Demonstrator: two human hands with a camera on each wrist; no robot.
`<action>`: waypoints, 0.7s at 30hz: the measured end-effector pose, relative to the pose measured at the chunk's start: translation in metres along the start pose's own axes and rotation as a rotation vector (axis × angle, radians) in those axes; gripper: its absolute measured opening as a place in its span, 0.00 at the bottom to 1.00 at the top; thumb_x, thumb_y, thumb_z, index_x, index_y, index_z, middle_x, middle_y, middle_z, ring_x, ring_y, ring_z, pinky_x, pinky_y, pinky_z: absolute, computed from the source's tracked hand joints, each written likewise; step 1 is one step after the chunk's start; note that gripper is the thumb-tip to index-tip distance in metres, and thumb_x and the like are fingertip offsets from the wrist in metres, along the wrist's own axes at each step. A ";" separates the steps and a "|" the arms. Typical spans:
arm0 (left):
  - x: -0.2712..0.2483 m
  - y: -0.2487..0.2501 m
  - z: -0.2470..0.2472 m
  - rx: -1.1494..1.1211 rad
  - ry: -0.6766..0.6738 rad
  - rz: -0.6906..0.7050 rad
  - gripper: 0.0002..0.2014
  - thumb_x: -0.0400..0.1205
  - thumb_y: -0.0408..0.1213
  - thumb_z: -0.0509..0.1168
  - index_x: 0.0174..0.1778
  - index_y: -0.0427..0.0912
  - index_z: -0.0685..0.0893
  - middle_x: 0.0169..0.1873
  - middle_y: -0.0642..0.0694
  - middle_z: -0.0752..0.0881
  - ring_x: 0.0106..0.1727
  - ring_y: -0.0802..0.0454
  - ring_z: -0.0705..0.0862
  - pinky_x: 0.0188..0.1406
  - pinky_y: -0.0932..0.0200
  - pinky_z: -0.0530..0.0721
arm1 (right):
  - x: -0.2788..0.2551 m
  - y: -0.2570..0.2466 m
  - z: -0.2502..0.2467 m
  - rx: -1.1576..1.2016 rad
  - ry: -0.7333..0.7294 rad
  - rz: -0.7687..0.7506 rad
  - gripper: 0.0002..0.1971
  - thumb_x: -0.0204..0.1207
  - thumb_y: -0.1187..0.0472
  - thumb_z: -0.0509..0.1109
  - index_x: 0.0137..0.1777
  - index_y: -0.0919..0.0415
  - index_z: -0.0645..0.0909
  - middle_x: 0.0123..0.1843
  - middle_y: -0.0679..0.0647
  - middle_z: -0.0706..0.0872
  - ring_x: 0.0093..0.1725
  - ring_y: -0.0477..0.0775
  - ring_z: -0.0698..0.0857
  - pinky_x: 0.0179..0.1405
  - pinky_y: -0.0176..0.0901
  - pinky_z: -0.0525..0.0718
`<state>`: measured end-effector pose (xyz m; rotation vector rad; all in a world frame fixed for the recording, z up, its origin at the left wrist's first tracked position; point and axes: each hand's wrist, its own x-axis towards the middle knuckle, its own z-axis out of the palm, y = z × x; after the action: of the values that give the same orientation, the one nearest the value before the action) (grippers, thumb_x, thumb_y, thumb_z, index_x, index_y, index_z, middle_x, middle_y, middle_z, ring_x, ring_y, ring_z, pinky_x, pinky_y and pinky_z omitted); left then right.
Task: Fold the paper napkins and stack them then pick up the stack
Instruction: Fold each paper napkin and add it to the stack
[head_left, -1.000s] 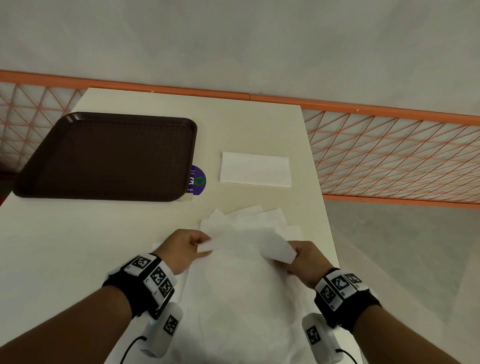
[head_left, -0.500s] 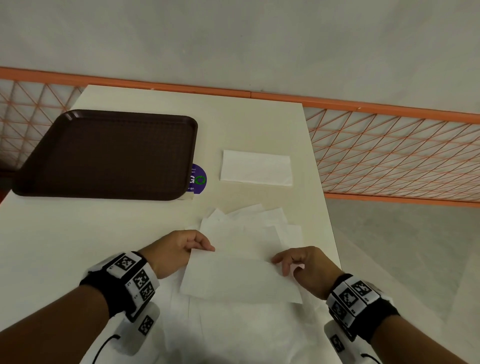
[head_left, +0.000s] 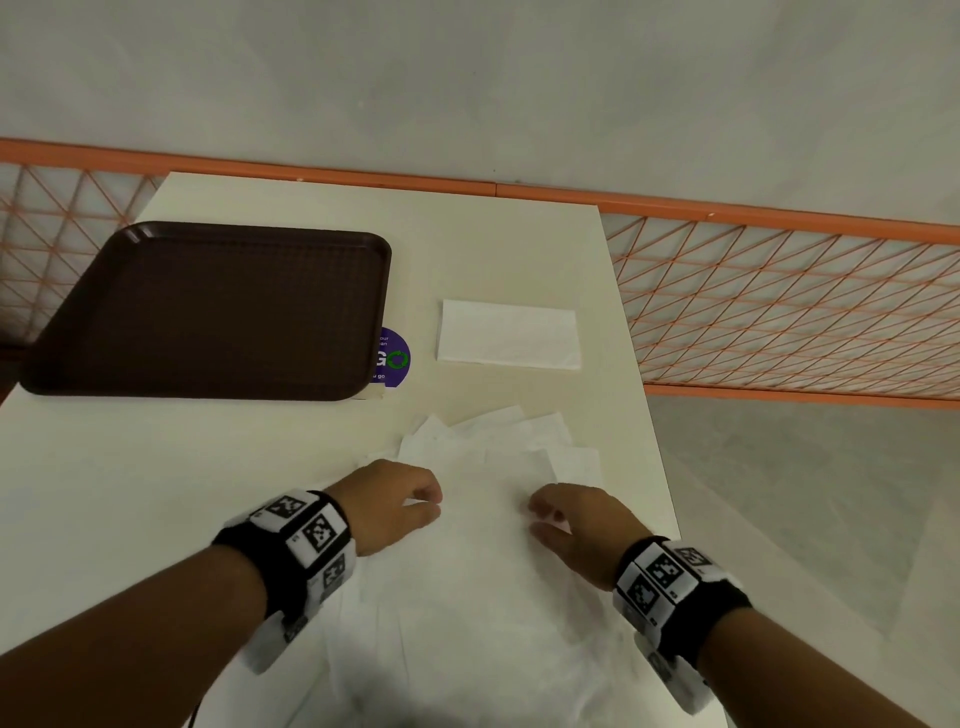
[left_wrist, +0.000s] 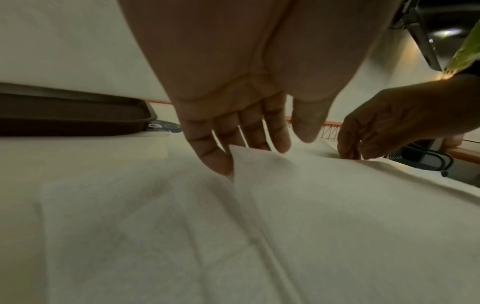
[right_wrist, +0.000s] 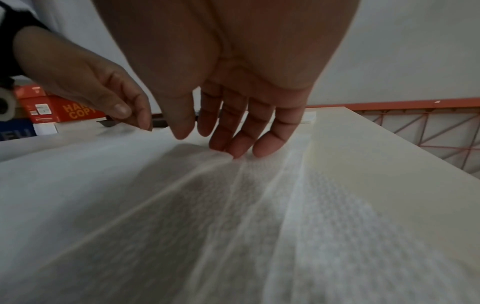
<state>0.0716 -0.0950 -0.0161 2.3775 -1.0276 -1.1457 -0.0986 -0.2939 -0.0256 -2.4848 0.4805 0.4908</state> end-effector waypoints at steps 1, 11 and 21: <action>0.003 0.001 0.003 0.020 0.027 -0.003 0.12 0.82 0.47 0.65 0.59 0.51 0.83 0.58 0.54 0.85 0.60 0.59 0.82 0.63 0.60 0.80 | 0.002 -0.003 0.000 -0.021 -0.007 0.009 0.15 0.81 0.48 0.65 0.65 0.49 0.78 0.59 0.44 0.83 0.57 0.47 0.80 0.57 0.38 0.77; 0.020 0.006 0.009 0.012 0.072 -0.076 0.13 0.75 0.47 0.73 0.53 0.48 0.85 0.45 0.54 0.82 0.48 0.56 0.82 0.50 0.64 0.79 | 0.017 -0.015 0.004 -0.079 -0.095 0.065 0.12 0.76 0.49 0.72 0.56 0.52 0.80 0.49 0.47 0.84 0.49 0.51 0.81 0.49 0.41 0.79; 0.018 0.001 0.006 -0.103 0.042 -0.037 0.06 0.77 0.45 0.72 0.46 0.49 0.88 0.40 0.55 0.87 0.44 0.59 0.84 0.45 0.67 0.79 | 0.018 -0.004 -0.011 0.069 -0.106 0.076 0.03 0.77 0.53 0.72 0.43 0.48 0.80 0.44 0.44 0.82 0.46 0.47 0.80 0.43 0.33 0.73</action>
<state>0.0738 -0.1091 -0.0295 2.3380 -0.8931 -1.1287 -0.0785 -0.3013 -0.0235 -2.3682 0.5413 0.6228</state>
